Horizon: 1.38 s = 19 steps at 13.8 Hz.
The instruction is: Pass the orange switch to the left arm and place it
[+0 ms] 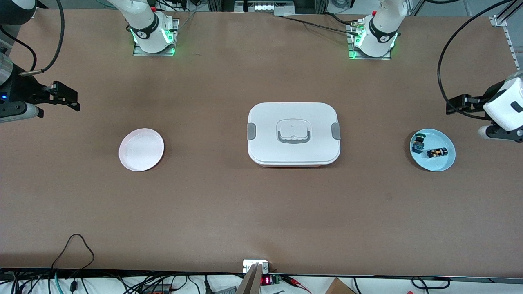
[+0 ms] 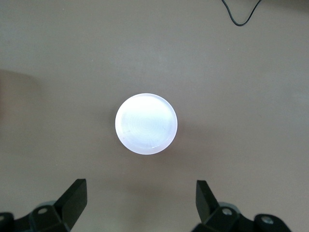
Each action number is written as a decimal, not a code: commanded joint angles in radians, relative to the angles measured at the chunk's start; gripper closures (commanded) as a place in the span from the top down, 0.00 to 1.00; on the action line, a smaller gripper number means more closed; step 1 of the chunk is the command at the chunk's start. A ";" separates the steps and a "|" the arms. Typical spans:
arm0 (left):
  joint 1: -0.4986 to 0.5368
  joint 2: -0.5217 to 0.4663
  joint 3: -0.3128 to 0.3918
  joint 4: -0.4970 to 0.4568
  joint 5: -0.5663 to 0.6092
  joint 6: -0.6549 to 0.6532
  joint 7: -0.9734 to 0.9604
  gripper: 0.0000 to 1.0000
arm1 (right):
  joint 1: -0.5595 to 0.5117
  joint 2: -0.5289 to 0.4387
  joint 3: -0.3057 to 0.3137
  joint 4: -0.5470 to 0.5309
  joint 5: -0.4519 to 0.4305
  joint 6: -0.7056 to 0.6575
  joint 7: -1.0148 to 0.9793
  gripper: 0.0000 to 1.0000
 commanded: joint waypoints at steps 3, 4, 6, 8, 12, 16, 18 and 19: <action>-0.328 -0.261 0.384 -0.347 -0.112 0.199 0.102 1.00 | 0.003 -0.006 0.000 0.001 -0.016 0.005 0.012 1.00; -0.339 -0.276 0.391 -0.365 -0.112 0.205 0.085 1.00 | 0.003 -0.006 0.000 0.001 -0.016 0.005 0.012 1.00; -0.332 -0.272 0.393 -0.365 -0.123 0.202 0.039 1.00 | 0.003 -0.006 0.000 0.001 -0.016 0.005 0.012 1.00; -0.330 -0.255 0.385 -0.353 -0.122 0.200 0.033 1.00 | 0.003 -0.006 0.000 0.001 -0.016 0.004 0.012 1.00; -0.324 -0.252 0.380 -0.349 -0.117 0.188 0.027 1.00 | 0.003 -0.006 0.000 0.001 -0.016 0.004 0.014 1.00; -0.322 -0.249 0.382 -0.347 -0.132 0.180 -0.036 1.00 | 0.003 -0.006 0.000 0.001 -0.017 0.005 0.012 1.00; -0.321 -0.243 0.386 -0.342 -0.125 0.188 -0.012 1.00 | 0.004 -0.006 0.000 0.001 -0.029 0.005 0.014 1.00; -0.321 -0.233 0.386 -0.336 -0.118 0.193 -0.002 1.00 | 0.004 -0.006 0.000 0.001 -0.032 0.004 0.014 1.00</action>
